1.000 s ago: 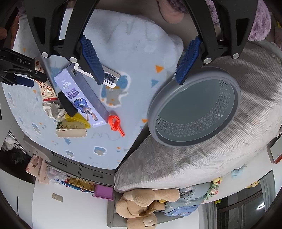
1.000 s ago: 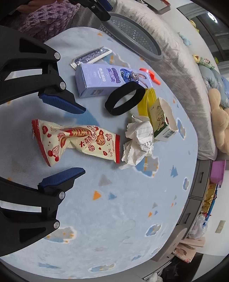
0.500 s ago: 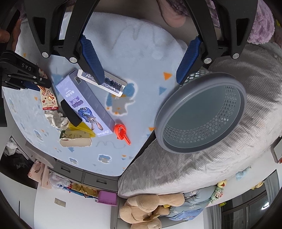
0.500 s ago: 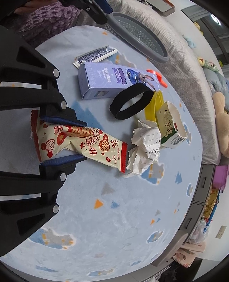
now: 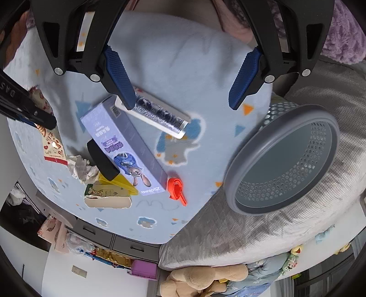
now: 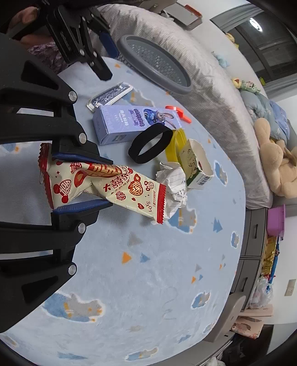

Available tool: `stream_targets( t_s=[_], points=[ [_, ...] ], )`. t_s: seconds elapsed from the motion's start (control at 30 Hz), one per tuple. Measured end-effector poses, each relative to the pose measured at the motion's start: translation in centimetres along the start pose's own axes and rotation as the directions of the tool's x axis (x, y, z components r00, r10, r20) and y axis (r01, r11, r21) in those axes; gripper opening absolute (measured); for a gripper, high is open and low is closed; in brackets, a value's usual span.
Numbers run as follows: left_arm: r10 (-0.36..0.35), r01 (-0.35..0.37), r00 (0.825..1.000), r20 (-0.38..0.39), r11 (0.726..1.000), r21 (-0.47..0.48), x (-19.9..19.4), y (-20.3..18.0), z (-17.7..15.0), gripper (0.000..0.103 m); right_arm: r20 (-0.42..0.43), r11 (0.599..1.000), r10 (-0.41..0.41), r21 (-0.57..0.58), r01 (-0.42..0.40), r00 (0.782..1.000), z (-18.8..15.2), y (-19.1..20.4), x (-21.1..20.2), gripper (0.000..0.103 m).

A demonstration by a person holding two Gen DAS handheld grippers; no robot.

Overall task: Collect trash
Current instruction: 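Grasp the blue playing-card box with the left gripper while the right holds the wrapper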

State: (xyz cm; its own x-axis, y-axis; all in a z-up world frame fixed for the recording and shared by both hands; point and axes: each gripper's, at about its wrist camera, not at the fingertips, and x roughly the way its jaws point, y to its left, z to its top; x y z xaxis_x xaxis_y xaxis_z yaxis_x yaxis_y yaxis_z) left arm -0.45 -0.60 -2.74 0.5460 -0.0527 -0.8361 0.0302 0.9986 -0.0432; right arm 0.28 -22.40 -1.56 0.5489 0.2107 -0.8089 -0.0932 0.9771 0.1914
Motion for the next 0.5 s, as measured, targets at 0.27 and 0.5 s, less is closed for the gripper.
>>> stream_targets(
  t_s=[0.27, 0.5],
  points=[
    [0.035, -0.035, 0.999, -0.024, 0.999, -0.010, 2.3, -1.6, 1.1, 0.080, 0.029, 0.999, 0.034, 0.034, -0.035, 0.999, 0.3, -1.1, -0.9, 0.029],
    [0.028, -0.029, 0.999, -0.042, 0.999, -0.023, 3.4, -2.8, 1.3, 0.080, 0.043, 0.998, 0.057, 0.037, -0.059, 0.997, 0.3, -1.4, -1.4, 0.029]
  ],
)
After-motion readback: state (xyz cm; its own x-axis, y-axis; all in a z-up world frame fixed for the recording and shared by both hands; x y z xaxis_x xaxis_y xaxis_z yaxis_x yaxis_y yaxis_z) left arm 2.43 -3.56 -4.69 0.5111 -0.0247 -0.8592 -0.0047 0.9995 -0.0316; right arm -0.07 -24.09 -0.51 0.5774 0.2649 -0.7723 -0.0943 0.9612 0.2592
